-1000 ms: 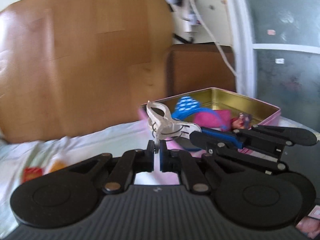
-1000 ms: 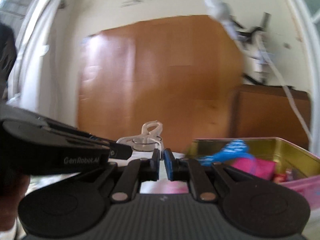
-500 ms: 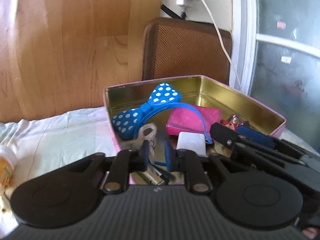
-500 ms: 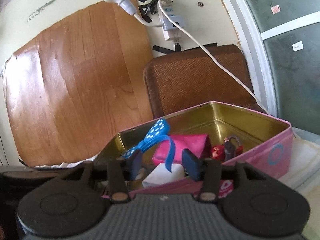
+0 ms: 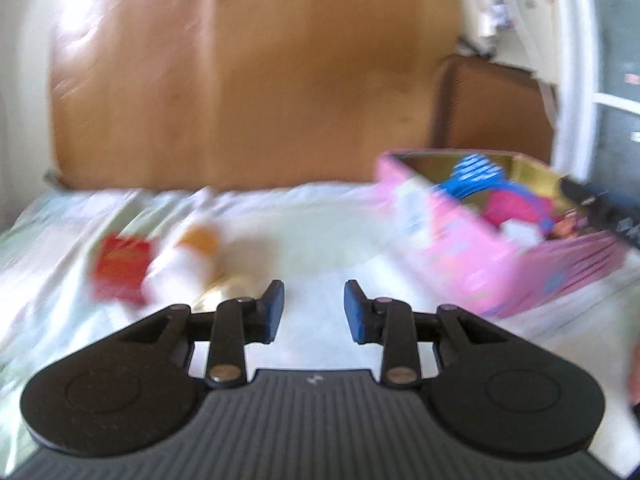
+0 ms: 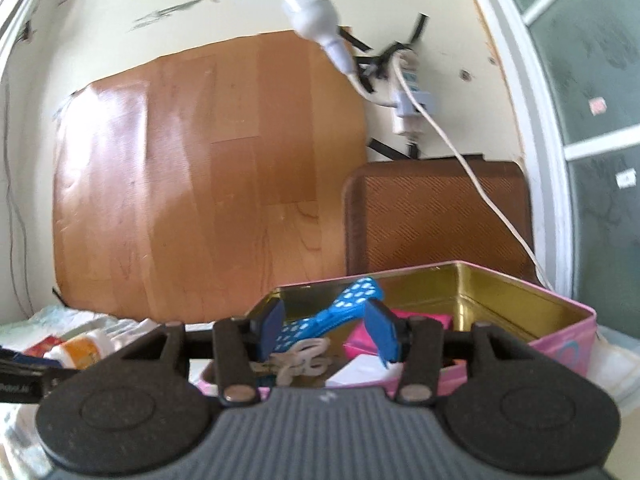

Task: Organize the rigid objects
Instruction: 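Withdraw the right tool from the tin, then close the right tool on the gold panda keychain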

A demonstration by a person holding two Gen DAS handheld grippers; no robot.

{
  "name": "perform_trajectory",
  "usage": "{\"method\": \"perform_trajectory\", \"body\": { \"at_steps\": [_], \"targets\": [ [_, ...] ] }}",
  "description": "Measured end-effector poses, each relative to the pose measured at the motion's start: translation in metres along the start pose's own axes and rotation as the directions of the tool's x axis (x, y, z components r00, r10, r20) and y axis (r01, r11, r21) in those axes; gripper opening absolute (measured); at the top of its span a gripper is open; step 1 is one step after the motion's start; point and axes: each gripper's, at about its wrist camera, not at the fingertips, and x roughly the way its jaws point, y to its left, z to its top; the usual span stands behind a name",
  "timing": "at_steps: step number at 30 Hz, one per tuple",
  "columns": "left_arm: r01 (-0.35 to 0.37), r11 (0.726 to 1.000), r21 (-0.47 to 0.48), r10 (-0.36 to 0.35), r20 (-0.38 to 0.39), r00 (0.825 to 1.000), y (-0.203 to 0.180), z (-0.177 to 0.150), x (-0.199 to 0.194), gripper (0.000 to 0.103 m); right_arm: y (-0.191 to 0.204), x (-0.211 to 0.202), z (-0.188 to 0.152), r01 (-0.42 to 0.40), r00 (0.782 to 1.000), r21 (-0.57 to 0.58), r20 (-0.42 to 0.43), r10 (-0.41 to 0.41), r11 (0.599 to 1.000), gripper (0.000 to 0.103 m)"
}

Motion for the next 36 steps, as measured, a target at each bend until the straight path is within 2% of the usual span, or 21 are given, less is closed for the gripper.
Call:
{"method": "perform_trajectory", "body": {
  "at_steps": [4,6,9,22,25,27,30,33,36],
  "targets": [
    [-0.087,0.994,-0.062,0.083,-0.067,0.994,0.032,-0.011,0.01,0.036,0.012,-0.001,-0.003,-0.004,1.0,-0.055,-0.001,0.004,0.998,0.049],
    [-0.104,0.988,-0.111,0.094,-0.088,0.992,0.048,-0.015,0.01,0.036,0.016,-0.001,-0.004,-0.008,1.0,-0.069,-0.004,0.007,0.998,0.049],
    [-0.077,0.978,-0.191,0.059,-0.098,0.993,0.061,-0.015,0.013,0.036,0.021,-0.002,-0.005,-0.002,1.0,-0.089,-0.006,0.001,0.996,0.049],
    [-0.045,0.972,-0.232,0.036,-0.045,0.998,0.067,-0.019,0.006,0.039,0.039,-0.006,-0.01,-0.009,1.0,-0.157,-0.01,0.008,0.988,0.049],
    [-0.054,0.964,-0.259,0.049,-0.028,0.998,0.071,-0.02,0.002,0.039,0.045,-0.007,-0.009,-0.043,0.999,-0.165,-0.024,0.04,0.985,0.049],
    [-0.06,0.956,-0.289,0.058,-0.018,0.998,0.075,-0.021,0.0,0.039,0.052,-0.006,-0.006,-0.11,0.993,-0.157,-0.061,0.101,0.982,0.049],
    [-0.078,0.937,-0.342,0.077,-0.016,0.997,0.083,-0.022,-0.001,0.039,0.071,-0.004,0.0,-0.244,0.967,-0.155,-0.119,0.227,0.957,0.052],
    [-0.096,0.912,-0.399,0.099,-0.013,0.995,0.093,-0.023,-0.004,0.039,0.1,0.005,0.003,-0.4,0.908,-0.181,-0.216,0.36,0.899,0.055],
    [-0.114,0.878,-0.465,0.122,-0.013,0.992,0.103,-0.025,-0.005,0.039,0.131,0.018,-0.002,-0.484,0.862,-0.231,-0.293,0.414,0.844,0.054]
  ]
}}
